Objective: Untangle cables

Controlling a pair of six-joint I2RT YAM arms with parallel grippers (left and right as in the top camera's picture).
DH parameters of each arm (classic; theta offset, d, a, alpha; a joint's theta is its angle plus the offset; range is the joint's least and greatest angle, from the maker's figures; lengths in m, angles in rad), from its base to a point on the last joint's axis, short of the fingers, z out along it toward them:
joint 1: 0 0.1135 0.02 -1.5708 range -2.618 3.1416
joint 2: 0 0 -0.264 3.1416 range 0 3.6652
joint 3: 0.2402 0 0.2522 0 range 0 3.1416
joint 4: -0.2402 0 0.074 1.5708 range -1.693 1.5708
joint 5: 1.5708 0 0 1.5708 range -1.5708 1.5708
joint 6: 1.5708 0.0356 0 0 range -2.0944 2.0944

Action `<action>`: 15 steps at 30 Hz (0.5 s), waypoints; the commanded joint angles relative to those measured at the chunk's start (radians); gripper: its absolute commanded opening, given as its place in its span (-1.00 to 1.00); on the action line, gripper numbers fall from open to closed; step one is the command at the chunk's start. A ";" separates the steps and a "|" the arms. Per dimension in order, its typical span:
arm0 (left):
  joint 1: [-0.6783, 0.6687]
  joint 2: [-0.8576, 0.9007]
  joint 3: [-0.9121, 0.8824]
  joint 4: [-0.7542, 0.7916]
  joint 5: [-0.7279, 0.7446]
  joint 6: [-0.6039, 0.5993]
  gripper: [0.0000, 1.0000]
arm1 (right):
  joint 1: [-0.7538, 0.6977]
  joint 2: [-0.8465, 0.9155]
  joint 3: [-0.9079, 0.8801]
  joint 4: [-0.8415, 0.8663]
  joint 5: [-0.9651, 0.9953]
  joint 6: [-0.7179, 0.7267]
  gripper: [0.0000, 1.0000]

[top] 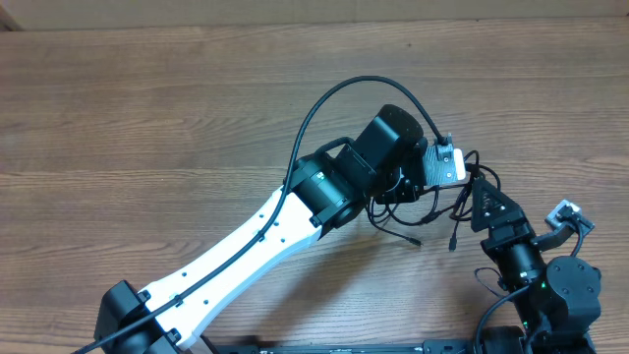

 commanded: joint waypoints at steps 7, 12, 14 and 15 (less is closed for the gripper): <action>0.001 -0.073 0.015 0.015 0.151 -0.023 -0.92 | -0.003 0.001 0.007 0.000 0.029 0.038 0.07; 0.001 -0.074 0.015 0.000 0.090 -0.025 -0.92 | -0.003 0.001 0.007 0.000 0.027 0.038 -0.89; 0.002 -0.074 0.015 -0.005 0.021 -0.074 -0.92 | -0.003 0.001 0.007 0.000 0.027 0.038 -0.93; 0.007 -0.074 0.015 -0.004 -0.019 -0.126 -0.92 | -0.003 0.001 0.007 0.000 0.027 0.037 -0.93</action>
